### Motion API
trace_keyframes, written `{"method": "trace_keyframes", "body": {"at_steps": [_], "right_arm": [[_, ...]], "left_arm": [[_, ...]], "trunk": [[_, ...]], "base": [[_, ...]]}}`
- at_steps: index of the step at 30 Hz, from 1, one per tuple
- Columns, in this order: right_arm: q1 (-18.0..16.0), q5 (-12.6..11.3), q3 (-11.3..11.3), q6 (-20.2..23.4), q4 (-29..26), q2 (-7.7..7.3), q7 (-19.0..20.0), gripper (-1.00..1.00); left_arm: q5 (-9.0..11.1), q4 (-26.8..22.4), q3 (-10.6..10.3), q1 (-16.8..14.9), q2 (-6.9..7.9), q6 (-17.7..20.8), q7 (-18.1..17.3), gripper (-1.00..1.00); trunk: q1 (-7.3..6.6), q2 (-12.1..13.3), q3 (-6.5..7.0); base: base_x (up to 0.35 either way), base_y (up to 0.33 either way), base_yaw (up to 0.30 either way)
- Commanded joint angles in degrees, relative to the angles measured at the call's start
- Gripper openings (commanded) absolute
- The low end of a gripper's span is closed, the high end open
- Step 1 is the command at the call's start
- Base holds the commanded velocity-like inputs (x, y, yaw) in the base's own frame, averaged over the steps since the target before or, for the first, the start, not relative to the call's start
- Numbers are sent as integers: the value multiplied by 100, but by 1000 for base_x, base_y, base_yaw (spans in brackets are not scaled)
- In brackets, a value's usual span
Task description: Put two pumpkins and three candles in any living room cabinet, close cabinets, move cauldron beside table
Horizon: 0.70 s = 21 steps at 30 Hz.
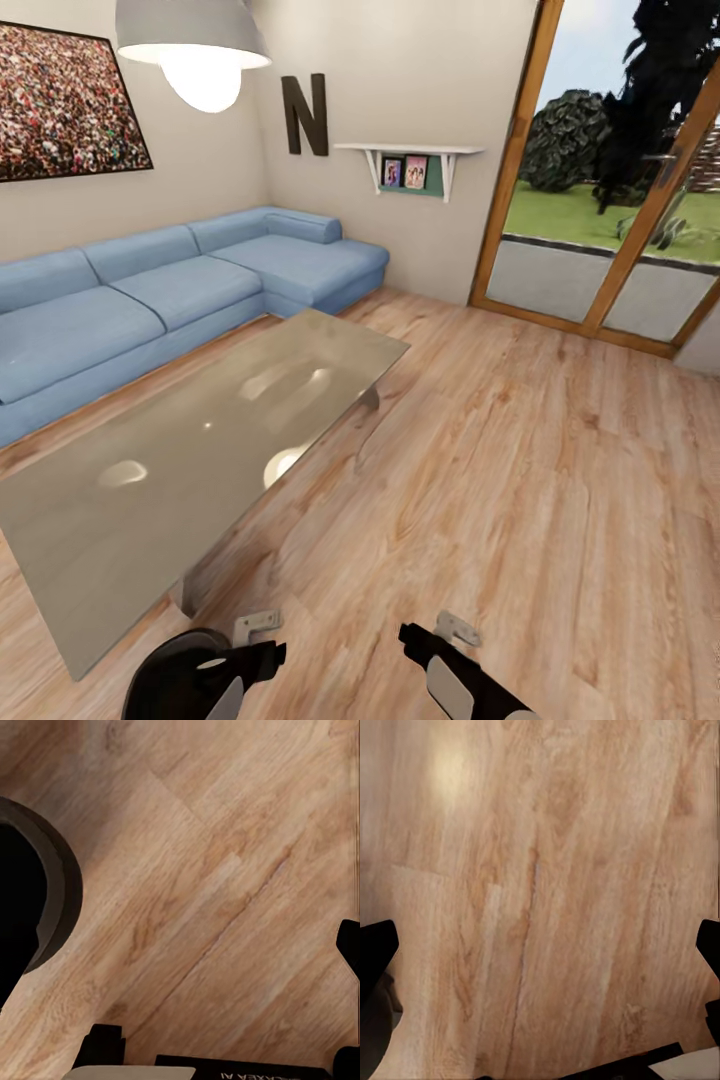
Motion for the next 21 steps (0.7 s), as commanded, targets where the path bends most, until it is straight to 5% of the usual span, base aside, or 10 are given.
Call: {"method": "trace_keyframes", "body": {"at_steps": [1,21], "right_arm": [[-4,-75,50,2,12,-2,-38,100],[-6,-302,42,-285,160,-10,-50,100]], "left_arm": [[59,-17,-50,-2,10,18,58,100],[59,10,-221,-2,-24,26,52,100]], "trunk": [[3,-3,1],[3,-3,88]], "base": [[293,-65,-237],[269,-102,-157]]}}
